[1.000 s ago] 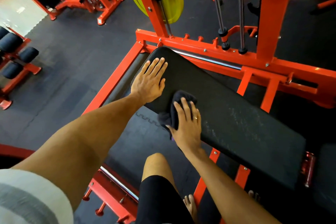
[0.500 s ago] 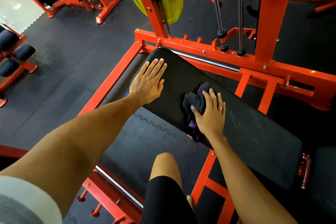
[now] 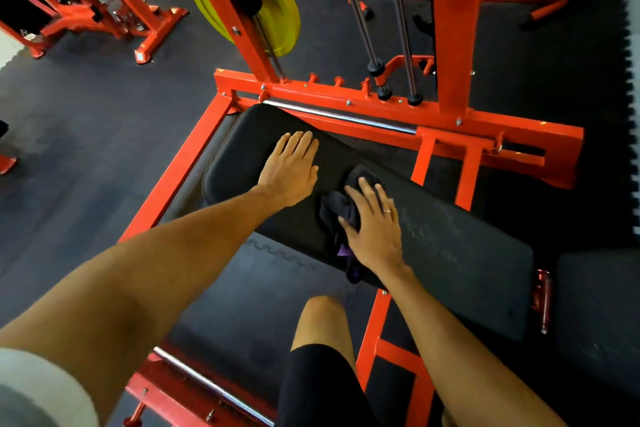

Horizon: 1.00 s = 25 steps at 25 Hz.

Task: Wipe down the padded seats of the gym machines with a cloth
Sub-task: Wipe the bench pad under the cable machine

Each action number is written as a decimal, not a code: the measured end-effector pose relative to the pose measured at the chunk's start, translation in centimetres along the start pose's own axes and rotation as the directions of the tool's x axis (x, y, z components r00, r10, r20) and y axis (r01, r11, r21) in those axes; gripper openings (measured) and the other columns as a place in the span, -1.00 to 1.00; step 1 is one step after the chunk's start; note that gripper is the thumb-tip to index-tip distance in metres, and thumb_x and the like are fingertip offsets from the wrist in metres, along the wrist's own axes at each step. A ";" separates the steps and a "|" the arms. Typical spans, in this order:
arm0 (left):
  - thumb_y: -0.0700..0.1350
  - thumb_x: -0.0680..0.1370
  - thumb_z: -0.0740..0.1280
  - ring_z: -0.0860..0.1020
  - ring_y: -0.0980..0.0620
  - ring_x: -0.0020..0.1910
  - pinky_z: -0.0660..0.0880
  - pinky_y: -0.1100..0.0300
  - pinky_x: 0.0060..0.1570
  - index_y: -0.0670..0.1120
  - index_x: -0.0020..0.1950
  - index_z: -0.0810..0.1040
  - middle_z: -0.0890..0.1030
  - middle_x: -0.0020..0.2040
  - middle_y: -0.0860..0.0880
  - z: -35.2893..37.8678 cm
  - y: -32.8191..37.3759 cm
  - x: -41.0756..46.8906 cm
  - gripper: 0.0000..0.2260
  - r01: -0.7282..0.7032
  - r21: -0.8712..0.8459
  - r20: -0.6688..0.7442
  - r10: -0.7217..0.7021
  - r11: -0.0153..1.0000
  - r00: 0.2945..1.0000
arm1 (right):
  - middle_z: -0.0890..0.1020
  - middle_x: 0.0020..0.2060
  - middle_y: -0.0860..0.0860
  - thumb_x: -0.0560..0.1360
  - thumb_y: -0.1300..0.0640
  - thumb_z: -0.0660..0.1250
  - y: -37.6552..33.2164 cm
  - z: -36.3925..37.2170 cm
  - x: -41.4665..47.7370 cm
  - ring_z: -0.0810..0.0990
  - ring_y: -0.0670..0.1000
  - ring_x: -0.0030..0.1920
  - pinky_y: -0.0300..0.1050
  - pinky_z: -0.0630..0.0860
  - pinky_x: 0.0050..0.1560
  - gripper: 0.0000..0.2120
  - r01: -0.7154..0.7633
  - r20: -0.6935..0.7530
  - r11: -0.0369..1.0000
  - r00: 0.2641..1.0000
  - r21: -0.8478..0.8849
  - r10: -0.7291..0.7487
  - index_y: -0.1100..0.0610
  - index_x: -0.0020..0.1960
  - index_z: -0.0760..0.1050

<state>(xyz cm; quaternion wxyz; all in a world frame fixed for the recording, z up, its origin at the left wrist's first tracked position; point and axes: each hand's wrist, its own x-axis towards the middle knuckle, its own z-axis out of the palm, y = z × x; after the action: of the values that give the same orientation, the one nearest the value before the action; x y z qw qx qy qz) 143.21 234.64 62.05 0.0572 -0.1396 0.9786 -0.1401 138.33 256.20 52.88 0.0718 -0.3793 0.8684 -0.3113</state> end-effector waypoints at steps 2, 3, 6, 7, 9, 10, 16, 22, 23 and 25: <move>0.07 0.66 0.08 0.19 -0.17 0.59 0.07 -0.17 0.57 -0.23 0.60 0.22 0.25 0.59 -0.20 1.2 1.3 -0.1 -0.43 0.047 0.017 -0.025 -0.046 0.999 0.999 | 0.20 0.61 -0.06 0.57 -0.05 0.37 1.2 -0.1 2.4 0.10 0.15 0.62 0.20 0.10 0.58 -0.41 -0.098 -0.014 0.995 0.995 0.027 0.098 -0.08 0.56 0.30; 0.09 0.67 0.04 0.15 -0.16 0.61 0.03 -0.18 0.58 -0.22 0.61 0.19 0.22 0.61 -0.19 1.6 1.4 0.0 -0.41 0.055 0.023 -0.039 -0.054 0.998 0.998 | 0.23 0.61 -0.05 0.56 -0.02 0.38 1.0 0.0 4.4 0.11 0.16 0.61 0.20 0.11 0.58 -0.41 -0.143 -0.027 0.989 0.989 0.039 0.144 -0.06 0.55 0.32; 0.12 0.66 -0.02 0.08 -0.14 0.63 -0.03 -0.18 0.59 -0.19 0.63 0.12 0.16 0.63 -0.17 1.9 1.6 0.4 -0.39 0.035 0.011 -0.044 -0.035 0.999 0.998 | 0.27 0.58 -0.06 0.54 0.01 0.36 -0.7 -0.5 9.6 0.12 0.15 0.61 0.16 0.09 0.57 -0.43 -0.263 -0.003 0.959 0.964 0.106 0.265 -0.06 0.53 0.34; 0.12 0.66 -0.02 0.08 -0.14 0.63 -0.03 -0.18 0.59 -0.18 0.63 0.12 0.17 0.63 -0.17 1.8 1.6 0.4 -0.39 0.038 0.016 -0.053 -0.037 0.999 0.998 | 0.29 0.57 -0.07 0.54 -0.01 0.36 -1.0 -0.5 10.2 0.12 0.15 0.60 0.16 0.11 0.56 -0.44 -0.262 0.004 0.959 0.965 0.113 0.263 -0.06 0.52 0.35; 0.11 0.66 -0.02 0.09 -0.15 0.62 -0.02 -0.19 0.58 -0.19 0.63 0.14 0.18 0.62 -0.18 1.9 1.5 0.5 -0.39 0.041 0.012 -0.061 -0.040 0.999 0.997 | 0.30 0.57 -0.06 0.53 -0.05 0.36 -0.5 -0.4 8.7 0.13 0.14 0.61 0.17 0.15 0.56 -0.43 -0.143 -0.017 0.985 0.989 0.095 0.146 -0.04 0.52 0.35; 0.11 0.66 -0.02 0.10 -0.15 0.62 -0.01 -0.19 0.58 -0.19 0.63 0.14 0.18 0.62 -0.18 1.9 1.5 0.3 -0.40 0.043 0.013 -0.063 -0.042 0.999 0.997 | 0.28 0.58 -0.05 0.54 -0.07 0.36 0.4 -0.4 6.9 0.11 0.13 0.62 0.16 0.16 0.56 -0.41 -0.032 -0.022 0.997 0.999 0.076 0.033 -0.03 0.53 0.34; 0.13 0.68 0.06 0.09 -0.15 0.63 0.00 -0.18 0.59 -0.18 0.63 0.13 0.17 0.63 -0.17 1.7 1.8 0.5 -0.40 0.051 0.016 -0.087 -0.049 0.999 0.995 | 0.30 0.57 -0.05 0.54 -0.19 0.25 8.8 -1.0 1.5 0.13 0.12 0.62 0.16 0.19 0.56 -0.39 -0.053 -0.106 0.999 0.993 0.010 0.053 -0.01 0.54 0.35; 0.11 0.67 0.08 0.10 -0.17 0.62 0.01 -0.19 0.58 -0.18 0.63 0.14 0.18 0.62 -0.18 1.7 1.7 0.5 -0.40 0.043 0.023 -0.084 -0.041 0.999 0.996 | 0.54 0.36 -0.07 0.48 -0.17 0.37 1.4 -1.8 11.8 0.41 0.11 0.44 0.10 0.36 0.42 -0.48 -0.024 0.016 0.995 1.000 0.099 0.022 -0.03 0.39 0.46; 0.11 0.67 0.08 0.10 -0.17 0.62 0.00 -0.19 0.59 -0.18 0.63 0.14 0.18 0.62 -0.18 1.6 1.7 0.5 -0.40 0.044 0.023 -0.082 -0.042 0.999 0.996 | 0.54 0.35 -0.09 0.47 -0.20 0.39 1.2 -2.4 12.7 0.43 0.10 0.40 0.10 0.39 0.38 -0.47 0.012 0.079 0.995 0.997 0.096 -0.020 -0.06 0.39 0.45; 0.12 0.67 0.09 0.09 -0.16 0.62 -0.01 -0.19 0.59 -0.17 0.63 0.13 0.17 0.63 -0.18 1.6 1.6 0.6 -0.39 0.043 0.019 -0.077 -0.041 0.999 0.996 | 0.52 0.36 -0.12 0.44 -0.30 0.40 3.5 -3.8 13.1 0.48 0.11 0.37 0.09 0.45 0.32 -0.41 0.039 0.205 0.997 0.978 0.064 -0.051 -0.13 0.40 0.40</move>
<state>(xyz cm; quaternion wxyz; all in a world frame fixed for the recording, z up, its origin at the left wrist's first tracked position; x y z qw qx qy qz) 142.47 235.57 60.01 0.0182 -0.1541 0.9754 -0.1568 125.57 250.63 55.25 0.1656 -0.4266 0.8379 -0.2975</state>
